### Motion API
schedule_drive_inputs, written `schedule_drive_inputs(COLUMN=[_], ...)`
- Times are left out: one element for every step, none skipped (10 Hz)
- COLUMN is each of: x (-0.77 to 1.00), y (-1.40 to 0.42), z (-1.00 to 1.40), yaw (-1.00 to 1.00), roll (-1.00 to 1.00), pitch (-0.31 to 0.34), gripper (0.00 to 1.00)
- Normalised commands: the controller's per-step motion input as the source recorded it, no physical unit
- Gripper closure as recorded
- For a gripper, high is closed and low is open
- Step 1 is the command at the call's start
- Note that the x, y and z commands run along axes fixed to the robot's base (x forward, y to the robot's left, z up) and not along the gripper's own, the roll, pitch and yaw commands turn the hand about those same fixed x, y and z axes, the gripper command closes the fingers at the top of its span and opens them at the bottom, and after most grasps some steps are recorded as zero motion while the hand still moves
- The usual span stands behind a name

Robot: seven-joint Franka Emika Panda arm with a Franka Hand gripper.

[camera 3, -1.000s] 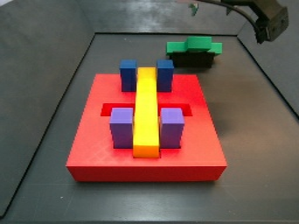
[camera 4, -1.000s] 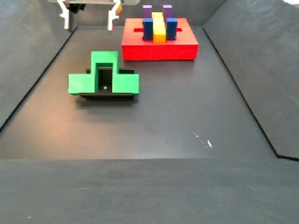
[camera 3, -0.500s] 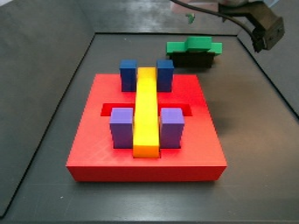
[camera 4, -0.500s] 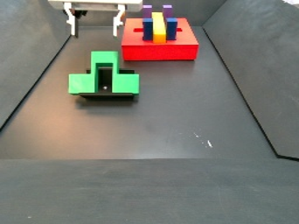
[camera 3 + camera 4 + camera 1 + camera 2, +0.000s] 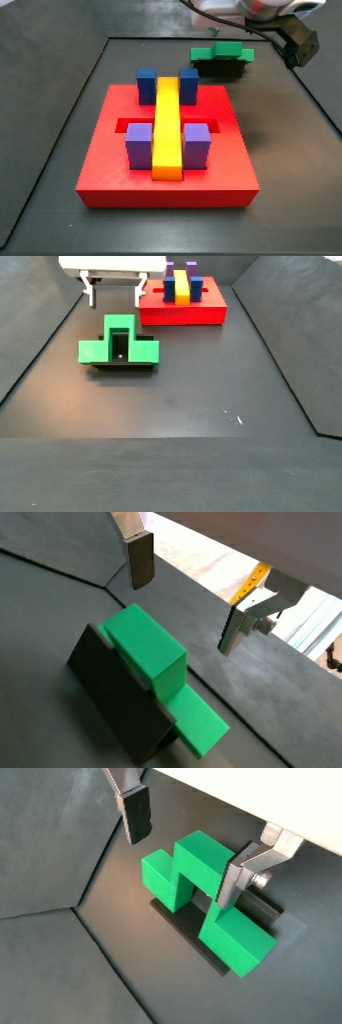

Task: Pick up the green object. Move up. Place the green object on the fixture. Regrasp the green object. Move to above the board. Insert the green object.
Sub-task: Regrasp the green object.

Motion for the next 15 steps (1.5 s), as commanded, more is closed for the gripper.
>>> schedule_drive_inputs(x=[0.0, 0.0, 0.0, 0.0, 0.0, 0.0, 0.0, 0.02, 0.04, 0.06, 0.09, 0.1, 0.09, 0.08, 0.11], y=[-0.07, -0.04, -0.03, 0.0, -0.01, -0.01, -0.01, -0.01, -0.01, 0.0, 0.0, 0.0, 0.0, 0.0, 0.0], z=[-0.23, -0.23, -0.23, -0.21, -0.17, -0.19, -0.2, -0.2, -0.21, -0.23, -0.23, -0.23, -0.21, -0.2, -0.13], yaw=[0.04, 0.05, 0.05, 0.04, 0.03, 0.02, 0.01, 0.02, 0.02, 0.02, 0.03, 0.03, 0.03, 0.03, 0.02], roll=[0.0, 0.0, 0.0, 0.02, 0.0, 0.0, 0.0, 0.0, 0.0, 0.0, 0.0, 0.0, 0.02, 0.07, 0.1], pitch=[-0.094, -0.08, -0.074, -0.049, -0.031, -0.029, -0.034, -0.037, -0.037, -0.037, -0.034, -0.029, -0.011, 0.0, 0.0], gripper=[0.0, 0.0, 0.0, 0.0, 0.0, 0.0, 0.0, 0.0, 0.0, 0.0, 0.0, 0.0, 0.0, 0.0, 0.0])
